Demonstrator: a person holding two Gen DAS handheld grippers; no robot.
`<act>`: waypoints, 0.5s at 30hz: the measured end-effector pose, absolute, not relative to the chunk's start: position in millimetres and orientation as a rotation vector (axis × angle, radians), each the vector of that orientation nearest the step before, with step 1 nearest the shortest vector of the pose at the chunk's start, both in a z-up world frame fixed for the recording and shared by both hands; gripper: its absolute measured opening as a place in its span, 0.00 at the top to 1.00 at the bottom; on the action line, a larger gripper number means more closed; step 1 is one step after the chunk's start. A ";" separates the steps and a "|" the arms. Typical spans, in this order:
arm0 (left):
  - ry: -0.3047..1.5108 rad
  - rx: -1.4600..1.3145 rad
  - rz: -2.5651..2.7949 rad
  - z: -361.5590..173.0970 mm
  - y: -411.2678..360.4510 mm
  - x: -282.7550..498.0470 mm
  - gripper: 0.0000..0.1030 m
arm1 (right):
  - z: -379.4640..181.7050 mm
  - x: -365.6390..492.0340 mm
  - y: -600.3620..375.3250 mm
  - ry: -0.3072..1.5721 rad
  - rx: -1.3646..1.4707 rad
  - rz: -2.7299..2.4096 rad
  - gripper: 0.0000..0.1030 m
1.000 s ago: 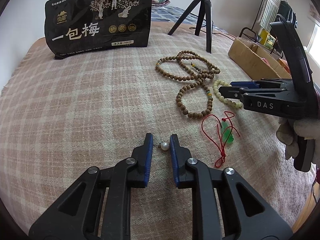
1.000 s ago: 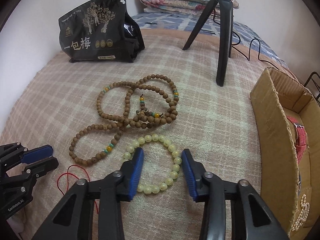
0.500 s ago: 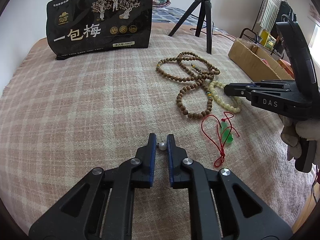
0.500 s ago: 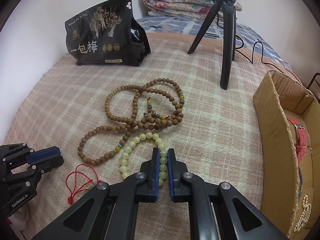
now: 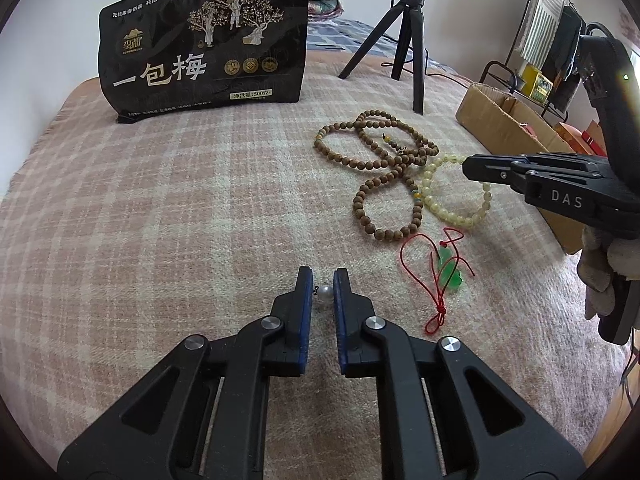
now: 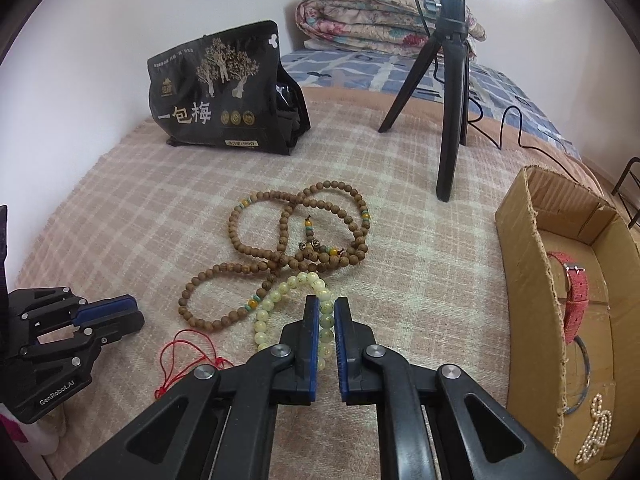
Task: Organize jewelry
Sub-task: 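Lift and carry the earring and bracelet with both tools over the box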
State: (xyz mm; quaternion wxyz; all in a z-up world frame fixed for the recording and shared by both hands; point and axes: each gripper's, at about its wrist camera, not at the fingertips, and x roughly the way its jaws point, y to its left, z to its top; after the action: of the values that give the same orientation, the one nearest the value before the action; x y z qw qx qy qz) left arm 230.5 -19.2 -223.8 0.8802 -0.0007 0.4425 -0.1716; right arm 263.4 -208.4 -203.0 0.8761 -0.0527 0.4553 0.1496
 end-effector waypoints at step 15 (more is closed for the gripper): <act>0.872 -0.002 -0.349 -195.3 -19.5 221.7 0.92 | -163.4 246.4 -219.0 0.879 -0.113 0.314 0.95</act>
State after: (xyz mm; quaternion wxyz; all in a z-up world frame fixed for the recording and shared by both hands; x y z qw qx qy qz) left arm 221.7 -19.5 -195.3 0.8918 -0.0007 0.4199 -0.1684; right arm 246.4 -219.0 -163.4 0.8916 -0.0543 0.4233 0.1511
